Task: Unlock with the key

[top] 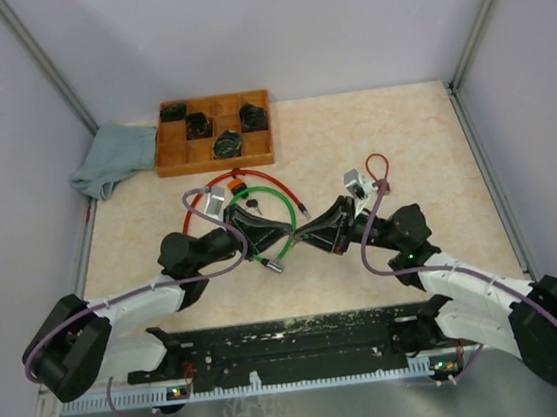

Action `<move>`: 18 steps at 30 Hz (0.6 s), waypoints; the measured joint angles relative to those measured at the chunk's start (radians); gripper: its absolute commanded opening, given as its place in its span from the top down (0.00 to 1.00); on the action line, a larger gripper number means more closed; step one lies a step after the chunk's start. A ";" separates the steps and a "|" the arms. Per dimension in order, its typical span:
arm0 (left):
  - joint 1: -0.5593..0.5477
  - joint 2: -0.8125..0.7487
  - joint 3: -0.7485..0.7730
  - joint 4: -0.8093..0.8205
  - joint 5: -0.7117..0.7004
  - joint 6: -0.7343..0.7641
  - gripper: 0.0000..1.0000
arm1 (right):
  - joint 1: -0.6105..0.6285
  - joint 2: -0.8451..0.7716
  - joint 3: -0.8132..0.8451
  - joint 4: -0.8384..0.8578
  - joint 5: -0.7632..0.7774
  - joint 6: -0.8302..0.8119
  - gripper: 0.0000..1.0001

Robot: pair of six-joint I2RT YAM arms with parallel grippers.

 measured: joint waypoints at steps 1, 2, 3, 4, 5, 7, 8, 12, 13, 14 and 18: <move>0.000 0.002 0.000 0.002 0.001 -0.004 1.00 | 0.000 0.006 0.000 0.006 0.000 0.002 0.88; 0.000 0.003 0.000 0.005 0.001 -0.007 1.00 | 0.000 0.013 0.000 0.014 -0.002 0.004 0.88; 0.000 0.003 0.000 0.009 0.001 -0.010 1.00 | 0.000 0.018 0.000 0.021 -0.003 0.008 0.89; 0.000 0.003 0.000 0.010 0.002 -0.012 1.00 | 0.000 0.023 0.000 0.028 -0.007 0.011 0.89; -0.001 0.003 0.000 0.011 0.002 -0.014 1.00 | 0.000 0.028 -0.001 0.036 -0.010 0.014 0.90; -0.004 0.005 0.000 0.017 0.002 -0.019 1.00 | 0.000 0.036 -0.002 0.050 -0.019 0.020 0.91; -0.006 0.007 0.000 0.021 0.002 -0.022 1.00 | 0.000 0.040 -0.002 0.058 -0.023 0.024 0.91; -0.013 0.024 0.000 0.043 0.003 -0.034 1.00 | 0.000 0.055 -0.006 0.090 -0.028 0.037 0.97; -0.014 0.029 0.000 0.047 0.004 -0.037 1.00 | 0.000 0.059 -0.006 0.094 -0.031 0.042 1.00; -0.015 0.033 0.000 0.051 0.004 -0.040 1.00 | 0.000 0.062 -0.006 0.098 -0.034 0.045 1.00; -0.015 0.037 0.000 0.065 0.004 -0.044 0.95 | 0.000 0.069 -0.006 0.110 -0.038 0.053 1.00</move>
